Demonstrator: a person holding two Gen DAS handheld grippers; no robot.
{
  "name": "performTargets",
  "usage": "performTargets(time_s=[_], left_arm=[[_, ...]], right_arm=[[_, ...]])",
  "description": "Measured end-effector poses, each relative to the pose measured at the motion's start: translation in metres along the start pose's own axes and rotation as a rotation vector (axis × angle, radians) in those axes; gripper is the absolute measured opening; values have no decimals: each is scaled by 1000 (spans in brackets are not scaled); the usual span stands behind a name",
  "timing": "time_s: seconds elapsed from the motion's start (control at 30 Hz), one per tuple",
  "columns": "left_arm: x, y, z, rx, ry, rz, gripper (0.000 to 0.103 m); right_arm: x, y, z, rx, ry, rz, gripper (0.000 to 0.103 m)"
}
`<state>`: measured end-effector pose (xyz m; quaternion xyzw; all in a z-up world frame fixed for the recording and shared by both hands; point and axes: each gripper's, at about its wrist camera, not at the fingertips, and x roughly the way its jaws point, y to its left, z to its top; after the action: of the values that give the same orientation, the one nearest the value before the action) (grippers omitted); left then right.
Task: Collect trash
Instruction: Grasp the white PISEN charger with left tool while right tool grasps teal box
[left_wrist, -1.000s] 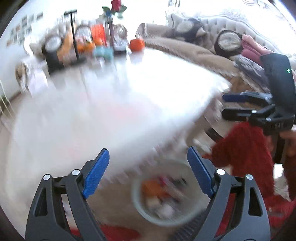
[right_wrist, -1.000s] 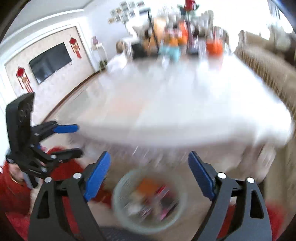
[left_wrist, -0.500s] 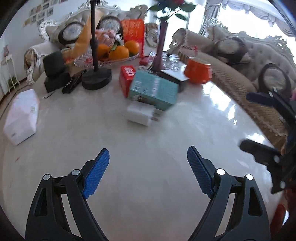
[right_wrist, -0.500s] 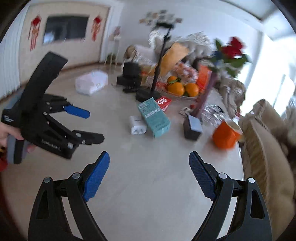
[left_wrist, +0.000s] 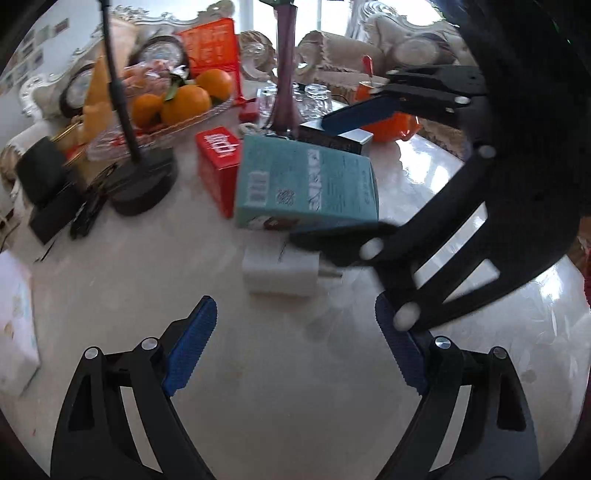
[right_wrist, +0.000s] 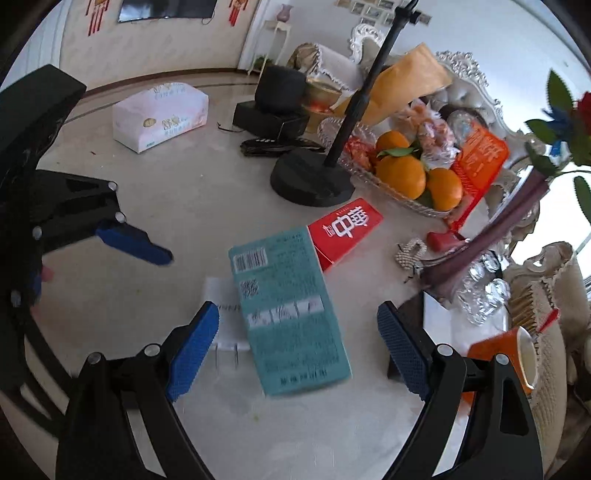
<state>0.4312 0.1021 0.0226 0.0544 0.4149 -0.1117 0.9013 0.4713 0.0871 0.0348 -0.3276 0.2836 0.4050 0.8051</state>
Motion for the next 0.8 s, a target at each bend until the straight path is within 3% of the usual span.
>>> performTargets(time_s=[0.17, 0.23, 0.27, 0.3, 0.5, 0.6, 0.8], left_arm=[[15, -3, 10, 16, 27, 17, 85], [20, -2, 14, 14, 37, 21, 85], [22, -2, 16, 13, 42, 25, 85], [25, -1, 18, 10, 49, 33, 85], [33, 8, 23, -18, 73, 8, 83], [30, 10, 23, -4, 70, 47, 59], [23, 11, 18, -45, 60, 29, 59]], right_arm=[[13, -11, 7, 45, 18, 32, 81], [17, -15, 9, 69, 27, 68, 70], [20, -17, 9, 85, 37, 87, 57], [22, -19, 9, 100, 45, 102, 51], [21, -27, 2, 164, 37, 172, 50], [16, -32, -3, 203, 27, 176, 50], [-3, -44, -15, 324, -2, 191, 50]])
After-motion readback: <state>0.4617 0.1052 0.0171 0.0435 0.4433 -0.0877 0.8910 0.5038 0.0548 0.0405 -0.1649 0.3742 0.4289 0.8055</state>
